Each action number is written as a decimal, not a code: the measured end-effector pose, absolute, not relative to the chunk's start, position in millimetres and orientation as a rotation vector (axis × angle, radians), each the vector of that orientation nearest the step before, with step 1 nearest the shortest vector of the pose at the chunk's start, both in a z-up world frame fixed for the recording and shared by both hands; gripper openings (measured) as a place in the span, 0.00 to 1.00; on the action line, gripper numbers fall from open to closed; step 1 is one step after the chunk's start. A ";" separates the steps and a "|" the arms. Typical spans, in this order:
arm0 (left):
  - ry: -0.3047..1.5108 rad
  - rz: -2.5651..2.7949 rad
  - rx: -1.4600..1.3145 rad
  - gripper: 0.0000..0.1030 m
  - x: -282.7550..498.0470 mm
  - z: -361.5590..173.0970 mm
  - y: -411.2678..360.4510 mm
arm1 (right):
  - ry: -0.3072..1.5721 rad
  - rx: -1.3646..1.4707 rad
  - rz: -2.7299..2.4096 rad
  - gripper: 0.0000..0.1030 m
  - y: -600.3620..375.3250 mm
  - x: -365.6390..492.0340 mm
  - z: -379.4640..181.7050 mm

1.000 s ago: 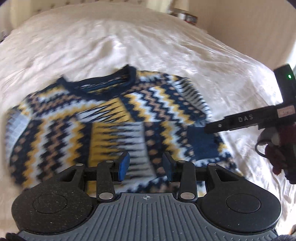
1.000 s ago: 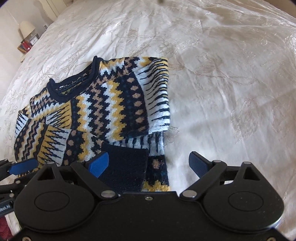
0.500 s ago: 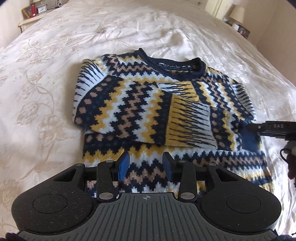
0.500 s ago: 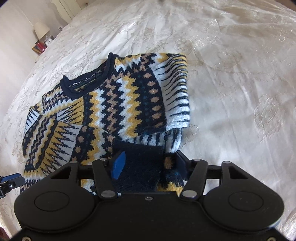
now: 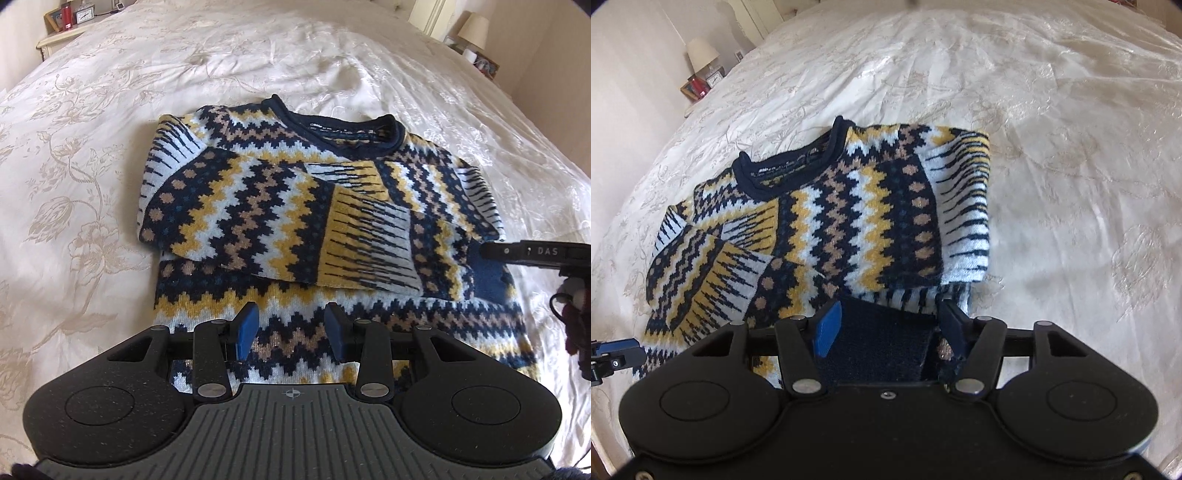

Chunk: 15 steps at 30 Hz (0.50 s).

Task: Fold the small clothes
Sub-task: 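Grasp the navy hem ribbing with the right gripper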

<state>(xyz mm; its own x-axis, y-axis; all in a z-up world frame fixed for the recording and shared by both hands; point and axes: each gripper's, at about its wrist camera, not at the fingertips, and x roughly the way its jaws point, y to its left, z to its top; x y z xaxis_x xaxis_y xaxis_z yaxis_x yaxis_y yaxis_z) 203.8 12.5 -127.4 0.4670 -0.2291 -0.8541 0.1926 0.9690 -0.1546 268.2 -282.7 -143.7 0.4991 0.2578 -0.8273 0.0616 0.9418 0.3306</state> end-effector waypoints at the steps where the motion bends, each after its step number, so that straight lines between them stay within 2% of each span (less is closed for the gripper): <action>1: 1.055 -0.256 -0.040 0.37 203.9 -127.7 13.4 | 1.060 0.350 0.126 0.62 -283.1 268.3 -146.3; 2: 1.055 -0.251 -0.042 0.37 204.1 -127.6 14.6 | 1.066 0.359 0.127 0.60 -282.9 266.8 -147.6; 4: 1.053 -0.244 -0.046 0.37 204.9 -127.4 16.9 | 1.065 0.366 0.125 0.42 -281.9 265.0 -146.0; 5: 1.051 -0.240 -0.050 0.37 206.0 -127.3 18.1 | 1.074 0.366 0.121 0.20 -280.9 265.6 -143.8; 6: 1.050 -0.236 -0.053 0.37 207.5 -127.3 19.2 | 1.082 0.362 0.123 0.17 -279.0 266.9 -140.1; 9: 1.041 -0.225 -0.066 0.37 215.2 -126.5 22.2 | 1.058 0.332 0.181 0.15 -267.8 275.4 -115.1; 15: 0.989 -0.215 -0.098 0.37 239.1 -116.0 27.5 | 0.835 0.356 0.368 0.14 -263.0 300.4 -15.4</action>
<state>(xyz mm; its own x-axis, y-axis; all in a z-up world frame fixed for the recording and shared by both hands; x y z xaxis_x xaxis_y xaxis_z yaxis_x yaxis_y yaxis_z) 239.1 27.5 -116.0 0.5307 -0.2241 -0.8174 0.1349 0.9744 -0.1796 300.4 -263.0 -15.4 0.6158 0.4486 -0.6478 -0.1744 0.8793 0.4432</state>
